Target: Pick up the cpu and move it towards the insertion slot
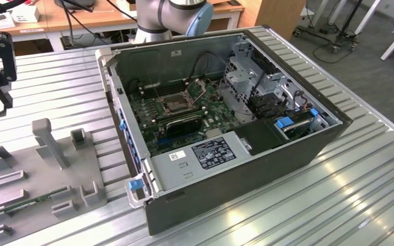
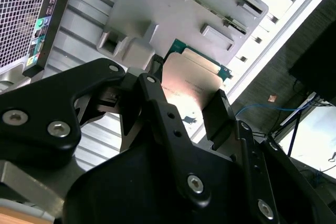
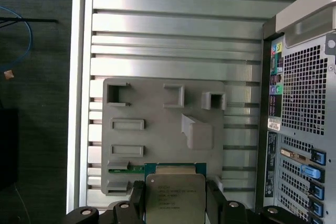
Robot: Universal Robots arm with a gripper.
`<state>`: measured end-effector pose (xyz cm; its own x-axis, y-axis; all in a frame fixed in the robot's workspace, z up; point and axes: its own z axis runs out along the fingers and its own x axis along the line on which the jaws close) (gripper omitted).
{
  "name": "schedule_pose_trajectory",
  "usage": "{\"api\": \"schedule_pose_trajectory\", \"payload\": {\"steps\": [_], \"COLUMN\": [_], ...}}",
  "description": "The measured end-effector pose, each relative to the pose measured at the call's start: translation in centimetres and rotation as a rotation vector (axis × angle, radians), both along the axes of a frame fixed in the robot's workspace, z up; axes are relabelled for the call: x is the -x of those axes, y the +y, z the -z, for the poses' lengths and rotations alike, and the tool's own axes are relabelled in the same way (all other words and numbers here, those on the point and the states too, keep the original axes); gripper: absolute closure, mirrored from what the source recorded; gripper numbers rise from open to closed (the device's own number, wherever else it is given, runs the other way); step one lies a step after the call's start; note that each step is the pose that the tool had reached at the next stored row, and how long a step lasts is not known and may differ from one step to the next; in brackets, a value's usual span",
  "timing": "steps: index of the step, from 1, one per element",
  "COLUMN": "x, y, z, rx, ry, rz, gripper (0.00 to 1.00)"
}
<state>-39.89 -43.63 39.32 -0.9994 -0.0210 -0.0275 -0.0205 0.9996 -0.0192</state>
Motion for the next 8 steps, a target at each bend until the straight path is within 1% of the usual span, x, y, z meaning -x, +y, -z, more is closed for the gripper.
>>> {"api": "schedule_pose_trajectory", "payload": {"steps": [4,8], "x": [-0.34,-0.37], "y": [0.0,0.0], "z": [0.01,0.0], "rx": [-0.0001,0.0], "ry": [-0.0001,0.0], "rz": [0.001,0.001], "gripper": [0.45,0.45]}}
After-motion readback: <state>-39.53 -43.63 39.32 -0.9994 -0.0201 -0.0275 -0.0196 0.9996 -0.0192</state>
